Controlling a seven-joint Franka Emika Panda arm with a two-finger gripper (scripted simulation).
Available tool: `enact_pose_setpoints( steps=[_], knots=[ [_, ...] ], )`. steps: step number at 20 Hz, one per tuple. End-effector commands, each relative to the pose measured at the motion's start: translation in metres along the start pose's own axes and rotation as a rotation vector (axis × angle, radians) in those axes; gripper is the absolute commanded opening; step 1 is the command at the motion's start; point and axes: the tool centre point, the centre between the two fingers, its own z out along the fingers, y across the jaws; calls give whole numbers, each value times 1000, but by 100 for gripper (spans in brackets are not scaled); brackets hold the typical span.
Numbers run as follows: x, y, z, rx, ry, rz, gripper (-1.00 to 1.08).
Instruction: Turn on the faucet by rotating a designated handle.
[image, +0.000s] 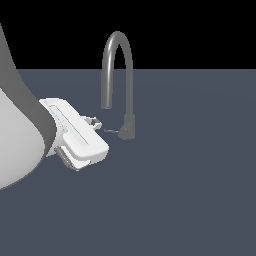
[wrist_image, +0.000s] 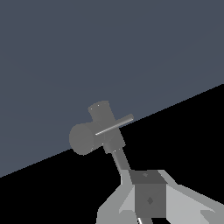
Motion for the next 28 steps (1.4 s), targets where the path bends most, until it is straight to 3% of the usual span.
enact_pose_setpoints(
  steps=[1, 18, 28],
  knots=[
    [8, -3, 5, -44, -7, -40, -100],
    [52, -25, 43, -317, -57, -305, -100],
    [64, -32, 60, -413, -78, -403, -100]
  ],
)
